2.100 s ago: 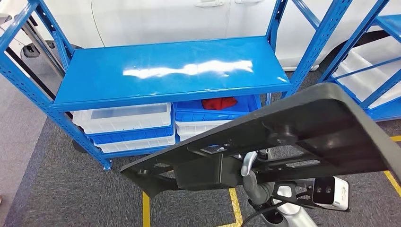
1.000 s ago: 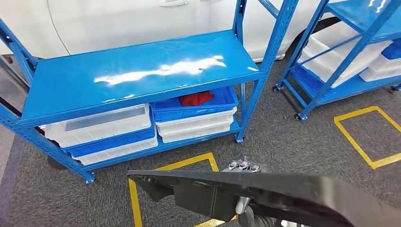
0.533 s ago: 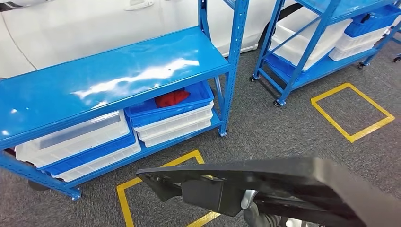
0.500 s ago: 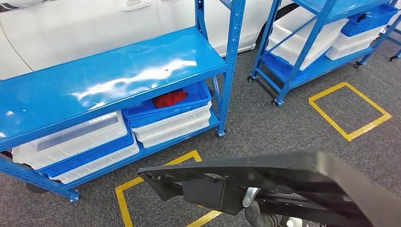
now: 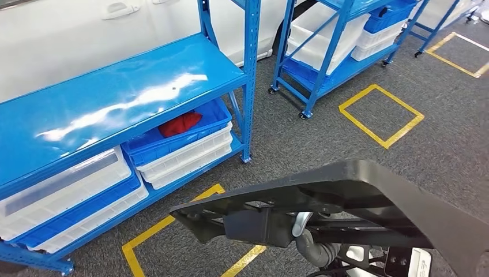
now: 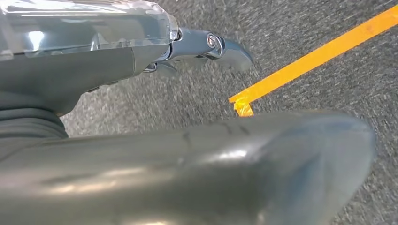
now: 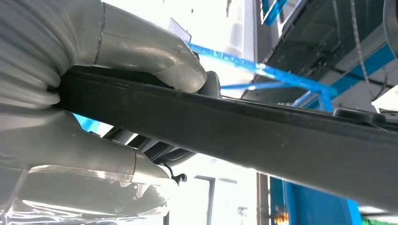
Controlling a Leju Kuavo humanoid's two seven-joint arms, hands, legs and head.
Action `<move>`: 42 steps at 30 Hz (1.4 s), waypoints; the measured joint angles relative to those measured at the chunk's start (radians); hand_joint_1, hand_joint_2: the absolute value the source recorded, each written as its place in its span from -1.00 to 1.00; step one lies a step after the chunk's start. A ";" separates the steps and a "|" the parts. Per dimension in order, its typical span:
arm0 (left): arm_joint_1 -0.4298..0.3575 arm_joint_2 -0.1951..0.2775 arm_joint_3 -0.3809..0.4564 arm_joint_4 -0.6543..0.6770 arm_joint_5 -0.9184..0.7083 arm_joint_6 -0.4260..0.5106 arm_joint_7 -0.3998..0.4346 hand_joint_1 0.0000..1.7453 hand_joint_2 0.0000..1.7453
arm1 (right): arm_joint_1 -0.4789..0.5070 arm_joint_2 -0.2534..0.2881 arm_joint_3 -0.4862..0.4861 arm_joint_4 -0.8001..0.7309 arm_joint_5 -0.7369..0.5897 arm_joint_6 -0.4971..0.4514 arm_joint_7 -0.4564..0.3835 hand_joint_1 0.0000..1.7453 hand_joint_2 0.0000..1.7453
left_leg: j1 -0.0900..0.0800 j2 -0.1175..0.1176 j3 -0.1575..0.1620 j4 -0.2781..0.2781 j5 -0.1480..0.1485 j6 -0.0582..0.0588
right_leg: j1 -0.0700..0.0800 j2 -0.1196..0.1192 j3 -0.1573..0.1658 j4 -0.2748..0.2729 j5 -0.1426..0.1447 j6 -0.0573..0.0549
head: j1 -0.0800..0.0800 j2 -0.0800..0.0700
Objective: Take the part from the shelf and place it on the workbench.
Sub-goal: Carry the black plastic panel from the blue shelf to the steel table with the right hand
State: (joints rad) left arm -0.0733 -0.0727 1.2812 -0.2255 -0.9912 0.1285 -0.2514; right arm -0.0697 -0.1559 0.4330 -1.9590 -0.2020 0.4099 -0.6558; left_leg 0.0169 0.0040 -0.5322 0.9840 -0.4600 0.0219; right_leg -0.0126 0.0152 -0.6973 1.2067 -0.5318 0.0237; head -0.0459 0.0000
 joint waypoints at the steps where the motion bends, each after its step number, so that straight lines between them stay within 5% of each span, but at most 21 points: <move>1: 0.001 0.000 0.003 0.000 0.002 0.002 -0.003 -1.00 -1.00 | -0.006 0.002 0.000 0.007 -0.004 0.003 0.000 1.00 1.00 | -0.002 0.014 -0.001 0.001 -0.001 0.000 | -0.002 -0.006 -0.028 0.059 -0.020 0.002 | 0.000 0.000; 3: 0.000 0.002 0.007 0.000 0.003 0.003 -0.008 -1.00 -1.00 | -0.016 0.003 0.000 0.020 -0.016 0.001 0.000 1.00 1.00 | -0.004 0.040 -0.002 0.003 -0.003 -0.001 | -0.004 -0.012 -0.034 0.076 -0.007 0.005 | 0.000 0.000; 6: -0.005 0.008 0.009 0.000 -0.001 -0.002 -0.011 -1.00 -1.00 | -0.042 0.001 0.000 0.034 -0.052 -0.023 0.000 1.00 1.00 | -0.008 0.071 0.003 0.007 -0.010 -0.010 | 0.002 -0.063 0.071 -0.115 0.076 -0.006 | 0.000 0.000; 8: -0.006 0.016 0.009 0.000 -0.005 -0.005 -0.012 -1.00 -1.00 | -0.057 -0.003 0.000 0.038 -0.075 -0.034 0.000 1.00 1.00 | -0.014 0.088 0.007 0.010 -0.016 -0.020 | 0.011 -0.091 0.107 -0.187 0.091 -0.020 | 0.000 0.000; 10: -0.007 0.021 0.009 0.000 -0.006 -0.006 -0.012 -1.00 -1.00 | -0.063 -0.007 0.000 0.042 -0.087 -0.035 0.000 1.00 1.00 | -0.016 0.107 0.010 0.010 -0.020 -0.030 | 0.014 -0.073 0.103 -0.192 0.091 -0.031 | 0.000 0.000; 13: -0.008 0.029 0.010 0.000 -0.003 -0.012 -0.015 -1.00 -1.00 | -0.067 -0.010 0.000 0.045 -0.090 -0.033 0.000 1.00 1.00 | -0.009 0.069 -0.009 0.066 -0.065 -0.046 | 0.006 -0.039 0.102 -0.199 0.098 -0.047 | 0.000 0.000; 15: -0.004 0.035 0.012 0.000 0.001 -0.015 -0.019 -1.00 -1.00 | -0.069 -0.010 -0.001 0.049 -0.095 -0.026 0.000 1.00 1.00 | -0.007 0.022 -0.065 0.192 -0.131 -0.052 | 0.005 -0.016 0.101 -0.200 0.100 -0.054 | 0.000 0.000; 17: 0.000 0.043 0.014 0.000 0.004 -0.016 -0.029 -1.00 -1.00 | -0.066 -0.010 -0.005 0.055 -0.108 -0.014 0.000 1.00 1.00 | -0.006 0.009 -0.116 0.293 -0.159 -0.053 | 0.006 0.012 0.101 -0.199 0.101 -0.055 | 0.000 0.000; 19: 0.001 0.051 0.014 0.000 0.003 -0.016 -0.042 -1.00 -1.00 | -0.065 -0.011 -0.013 0.059 -0.125 -0.003 0.000 1.00 1.00 | -0.005 0.002 -0.106 0.255 -0.112 -0.051 | 0.006 0.041 0.102 -0.196 0.100 -0.055 | 0.000 0.000; 22: -0.001 0.064 0.015 0.000 0.003 -0.015 -0.050 -1.00 -1.00 | -0.065 -0.011 -0.026 0.062 -0.138 0.005 0.000 1.00 1.00 | 0.001 -0.055 -0.030 0.068 -0.021 -0.044 | 0.007 0.079 0.098 -0.187 0.099 -0.045 | 0.000 0.000; 24: -0.002 0.069 0.017 0.000 0.006 -0.015 -0.051 -1.00 -1.00 | -0.063 -0.011 -0.033 0.063 -0.140 0.009 0.000 1.00 1.00 | 0.000 -0.075 -0.016 0.031 -0.017 -0.036 | 0.005 0.103 0.089 -0.185 0.104 -0.032 | 0.000 0.000; 26: -0.006 0.071 0.022 0.000 0.012 -0.018 -0.051 -1.00 -1.00 | -0.058 -0.011 -0.039 0.063 -0.139 0.014 0.000 1.00 1.00 | 0.000 -0.054 -0.013 0.024 -0.010 -0.023 | 0.002 0.114 0.084 -0.186 0.107 -0.019 | 0.000 0.000; 28: -0.009 0.072 0.027 -0.001 0.016 -0.019 -0.048 -1.00 -1.00 | -0.054 -0.011 -0.048 0.063 -0.137 0.022 0.000 1.00 1.00 | 0.002 -0.030 -0.011 0.015 -0.003 -0.007 | 0.005 0.070 0.064 -0.147 0.081 -0.011 | 0.000 0.000; 30: -0.006 0.073 0.029 -0.001 0.014 -0.015 -0.042 -1.00 -1.00 | -0.051 -0.011 -0.058 0.064 -0.137 0.031 0.000 1.00 1.00 | -0.001 -0.004 -0.011 0.012 -0.002 0.002 | 0.006 0.012 0.007 -0.028 0.017 -0.008 | 0.000 0.000; 32: -0.003 0.077 0.030 -0.001 0.013 -0.013 -0.038 -1.00 -1.00 | -0.044 -0.011 -0.065 0.064 -0.136 0.036 0.000 1.00 1.00 | -0.006 0.023 -0.012 0.012 -0.003 0.004 | 0.001 -0.006 -0.049 0.089 -0.026 -0.004 | 0.000 0.000; 33: -0.003 0.080 0.030 -0.001 0.012 -0.015 -0.037 -1.00 -1.00 | -0.040 -0.010 -0.069 0.064 -0.136 0.037 0.000 1.00 1.00 | -0.007 0.036 -0.012 0.012 -0.004 0.004 | -0.001 -0.010 -0.054 0.101 -0.023 -0.003 | 0.000 0.000; 35: -0.006 0.083 0.030 -0.001 0.011 -0.021 -0.036 -1.00 -1.00 | -0.035 -0.009 -0.075 0.064 -0.136 0.038 0.000 1.00 1.00 | -0.008 0.058 -0.009 0.013 -0.007 0.001 | -0.001 -0.026 -0.001 0.008 0.031 -0.006 | 0.000 0.000; 38: -0.007 0.086 0.030 -0.001 0.010 -0.024 -0.037 -1.00 -1.00 | -0.034 -0.005 -0.082 0.060 -0.136 0.038 0.000 1.00 1.00 | -0.015 0.086 -0.002 0.014 -0.015 -0.012 | 0.012 -0.082 0.096 -0.173 0.085 -0.023 | 0.000 0.000; 41: -0.010 0.088 0.030 -0.001 0.008 -0.030 -0.037 -1.00 -1.00 | -0.027 0.002 -0.083 0.054 -0.128 0.033 0.000 1.00 1.00 | -0.017 0.110 0.004 0.015 -0.023 -0.028 | 0.017 -0.062 0.101 -0.193 0.089 -0.037 | 0.000 0.000; 42: -0.012 0.088 0.030 -0.001 0.007 -0.032 -0.037 -1.00 -1.00 | -0.024 0.005 -0.083 0.052 -0.124 0.030 0.000 1.00 1.00 | -0.015 0.100 0.003 0.023 -0.032 -0.034 | 0.015 -0.051 0.102 -0.197 0.091 -0.043 | 0.000 0.000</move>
State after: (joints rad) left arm -0.0851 0.0154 1.3114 -0.2266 -0.9837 0.0968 -0.2882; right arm -0.0935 -0.1505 0.3498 -1.9072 -0.3258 0.4397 -0.6558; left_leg 0.0021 0.1043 -0.5289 1.0065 -0.4916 -0.0120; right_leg 0.0019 -0.0357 -0.5952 1.0093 -0.4408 -0.0196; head -0.0458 0.0000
